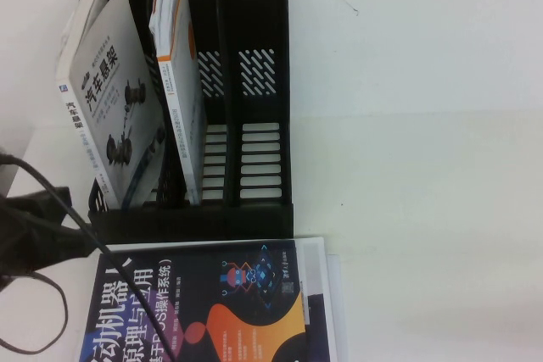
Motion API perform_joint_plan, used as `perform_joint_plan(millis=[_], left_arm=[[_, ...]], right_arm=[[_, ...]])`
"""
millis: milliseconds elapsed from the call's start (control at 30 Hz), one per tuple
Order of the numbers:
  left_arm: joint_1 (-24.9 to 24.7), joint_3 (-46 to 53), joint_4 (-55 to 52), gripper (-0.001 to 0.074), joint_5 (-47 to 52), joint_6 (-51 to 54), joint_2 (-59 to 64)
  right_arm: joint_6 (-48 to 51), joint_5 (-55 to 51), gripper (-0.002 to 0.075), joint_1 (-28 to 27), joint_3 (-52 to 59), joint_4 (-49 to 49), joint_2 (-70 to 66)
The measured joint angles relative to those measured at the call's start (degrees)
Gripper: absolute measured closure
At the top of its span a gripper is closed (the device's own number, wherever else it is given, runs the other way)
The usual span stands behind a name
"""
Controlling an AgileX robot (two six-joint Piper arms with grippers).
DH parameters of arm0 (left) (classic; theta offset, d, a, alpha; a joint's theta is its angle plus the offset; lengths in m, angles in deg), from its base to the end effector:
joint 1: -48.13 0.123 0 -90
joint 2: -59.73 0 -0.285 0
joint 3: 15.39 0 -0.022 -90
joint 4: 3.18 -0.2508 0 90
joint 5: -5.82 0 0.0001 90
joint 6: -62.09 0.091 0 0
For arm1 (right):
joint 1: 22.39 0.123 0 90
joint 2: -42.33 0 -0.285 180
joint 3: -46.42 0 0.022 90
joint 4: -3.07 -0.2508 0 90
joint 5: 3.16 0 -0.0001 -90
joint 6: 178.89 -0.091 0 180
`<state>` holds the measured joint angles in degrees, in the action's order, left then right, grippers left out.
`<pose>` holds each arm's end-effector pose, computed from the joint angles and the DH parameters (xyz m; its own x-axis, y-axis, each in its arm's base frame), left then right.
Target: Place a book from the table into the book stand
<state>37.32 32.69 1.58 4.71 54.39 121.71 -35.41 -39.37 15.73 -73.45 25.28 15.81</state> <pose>0.1918 -0.0365 0.2796 -0.3517 -0.1525 -0.9236 0.1128 0.9725 -0.2035 0.0678 0.0273 0.2414 -0.5237 -0.0222 -0.8516 -0.3017 0.9397 0.1611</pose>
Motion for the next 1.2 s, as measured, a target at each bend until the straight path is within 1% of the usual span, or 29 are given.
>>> perform_joint_plan(millis=[100,267,367,467,533,600,700,867,967,1100,1200], left_arm=[[0.22,0.12,0.21,0.0737,2.1,0.0,-1.47],[2.16,0.46,-2.29,0.0737,7.35,2.55,-12.22],[2.31,0.58,-5.37,0.0737,14.68,4.9,-21.1],[2.56,1.14,-6.53,0.0737,24.5,5.56,-29.96],[3.84,2.71,-6.91,0.0737,30.17,5.47,-35.79],[5.62,5.09,-7.04,0.0737,32.78,3.99,-41.39],[8.69,10.45,-7.32,0.0737,31.64,0.53,-47.35],[12.94,22.17,-6.35,0.0737,20.26,-0.75,-52.29],[13.87,29.07,-5.65,0.0737,13.9,-1.36,-52.78],[13.95,30.28,-5.29,0.0737,18.44,-3.07,-52.82],[14.06,30.28,-5.29,0.0737,18.8,-3.06,-53.52]], right_arm=[[0.0,-0.07,0.0724,0.0,0.0,0.0,0.0],[0.0,-0.07,0.0724,0.0,0.0,0.04,0.0],[0.0,-0.21,0.0724,0.0,0.0,0.04,0.0],[0.0,-0.21,0.0724,0.0,0.0,0.04,0.0],[0.0,-0.21,0.0724,0.0,0.0,0.13,0.0],[0.0,-0.21,0.0724,0.0,0.0,0.13,0.0],[0.0,-0.21,0.0724,0.0,0.0,0.13,0.0],[0.0,-0.21,0.0724,0.0,0.0,0.13,0.0],[0.0,-0.21,0.0724,0.0,0.0,0.13,0.0],[0.0,-0.21,0.0724,0.0,0.0,0.13,0.0],[0.0,-0.21,0.0725,0.0,0.0,0.13,0.0]])
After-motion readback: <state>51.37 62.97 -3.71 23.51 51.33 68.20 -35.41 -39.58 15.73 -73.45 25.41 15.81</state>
